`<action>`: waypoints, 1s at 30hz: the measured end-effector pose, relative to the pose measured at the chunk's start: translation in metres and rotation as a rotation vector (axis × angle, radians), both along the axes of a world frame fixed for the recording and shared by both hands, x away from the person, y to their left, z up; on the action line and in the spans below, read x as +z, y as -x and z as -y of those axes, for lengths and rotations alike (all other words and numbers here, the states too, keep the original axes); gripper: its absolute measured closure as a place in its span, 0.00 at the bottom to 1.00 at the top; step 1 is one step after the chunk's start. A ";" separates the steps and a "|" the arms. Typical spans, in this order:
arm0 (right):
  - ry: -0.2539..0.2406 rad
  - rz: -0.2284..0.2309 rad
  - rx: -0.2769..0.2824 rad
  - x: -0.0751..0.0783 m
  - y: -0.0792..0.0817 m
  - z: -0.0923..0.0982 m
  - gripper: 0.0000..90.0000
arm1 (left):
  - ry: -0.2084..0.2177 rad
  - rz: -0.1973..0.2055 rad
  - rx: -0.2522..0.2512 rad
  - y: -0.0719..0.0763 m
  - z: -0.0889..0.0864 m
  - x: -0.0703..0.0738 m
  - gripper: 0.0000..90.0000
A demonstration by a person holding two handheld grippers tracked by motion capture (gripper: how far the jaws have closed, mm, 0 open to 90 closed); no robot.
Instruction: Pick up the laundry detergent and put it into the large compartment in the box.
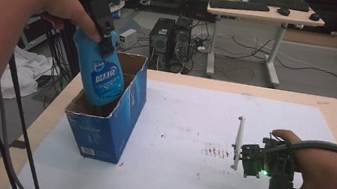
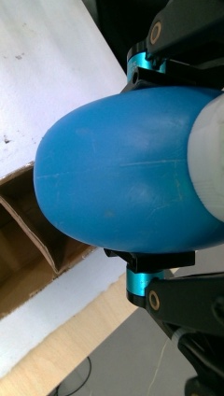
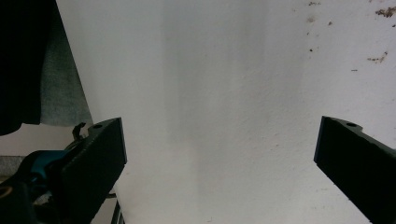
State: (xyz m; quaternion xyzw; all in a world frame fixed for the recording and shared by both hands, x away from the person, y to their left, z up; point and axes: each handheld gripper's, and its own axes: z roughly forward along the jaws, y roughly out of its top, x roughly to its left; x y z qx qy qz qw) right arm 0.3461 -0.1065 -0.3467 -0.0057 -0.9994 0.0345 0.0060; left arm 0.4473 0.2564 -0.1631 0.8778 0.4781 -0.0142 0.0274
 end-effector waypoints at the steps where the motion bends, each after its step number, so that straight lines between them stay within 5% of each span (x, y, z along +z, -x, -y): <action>1: 0.000 0.001 -0.003 0.000 0.000 0.000 0.02 | -0.002 -0.007 -0.018 0.000 0.001 -0.009 0.43; 7: -0.001 0.006 -0.010 0.001 0.000 0.001 0.02 | 0.009 -0.015 -0.069 -0.001 0.004 -0.032 0.43; 21: -0.010 0.008 -0.015 0.002 0.001 0.002 0.02 | -0.064 -0.022 -0.304 0.002 0.008 -0.076 0.43; 30: -0.009 0.009 -0.011 0.001 0.001 0.002 0.02 | -0.068 -0.033 -0.330 0.001 0.008 -0.102 0.43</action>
